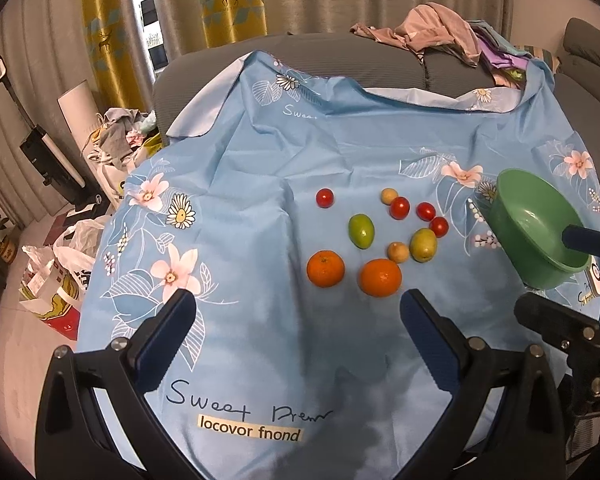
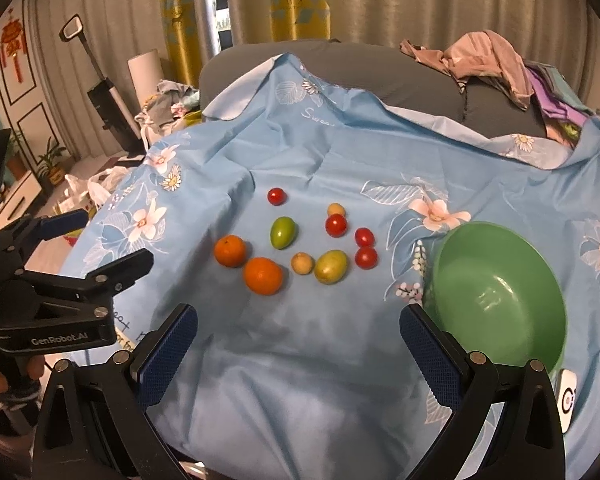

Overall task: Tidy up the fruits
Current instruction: 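Lift the green bowl with the right tool and set it beside the fruit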

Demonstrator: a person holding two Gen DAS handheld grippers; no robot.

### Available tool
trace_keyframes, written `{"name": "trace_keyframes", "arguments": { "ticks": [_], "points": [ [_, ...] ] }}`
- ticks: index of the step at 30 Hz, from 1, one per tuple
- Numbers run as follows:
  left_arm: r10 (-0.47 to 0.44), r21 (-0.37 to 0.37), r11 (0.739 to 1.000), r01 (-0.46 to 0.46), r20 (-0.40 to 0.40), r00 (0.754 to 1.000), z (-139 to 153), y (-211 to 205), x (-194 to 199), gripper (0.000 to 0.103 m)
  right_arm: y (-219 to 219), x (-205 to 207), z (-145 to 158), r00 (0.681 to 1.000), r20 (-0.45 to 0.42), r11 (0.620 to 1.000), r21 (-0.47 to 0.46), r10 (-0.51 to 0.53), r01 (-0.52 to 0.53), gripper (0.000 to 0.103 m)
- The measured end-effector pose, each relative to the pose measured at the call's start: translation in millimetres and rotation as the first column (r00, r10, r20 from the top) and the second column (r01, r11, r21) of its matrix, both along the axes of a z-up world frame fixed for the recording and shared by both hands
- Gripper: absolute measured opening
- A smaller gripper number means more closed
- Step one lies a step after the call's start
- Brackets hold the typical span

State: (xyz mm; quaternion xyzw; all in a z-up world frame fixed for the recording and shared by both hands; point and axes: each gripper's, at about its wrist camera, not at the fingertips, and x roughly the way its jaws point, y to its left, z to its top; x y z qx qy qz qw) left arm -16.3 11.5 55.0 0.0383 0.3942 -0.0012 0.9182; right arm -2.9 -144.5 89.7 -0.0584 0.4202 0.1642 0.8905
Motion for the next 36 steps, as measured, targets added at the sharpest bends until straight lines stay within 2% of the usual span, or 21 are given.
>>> {"name": "trace_keyframes", "arguments": {
  "ticks": [21, 36],
  "points": [
    [-0.012, 0.006, 1.0, 0.012, 0.0, 1.0, 2.6, -1.6, -1.4, 0.102, 2.0, -0.7, 2.6, 1.0, 0.004, 1.0, -0.002, 0.001, -0.001, 0.102],
    [-0.026, 0.011, 1.0, 0.026, -0.031, 0.999, -4.8, -7.4, 3.7, 0.102, 0.7, 0.2, -4.0, 1.0, -0.01, 1.0, -0.001, -0.001, 0.001, 0.102]
  ]
}}
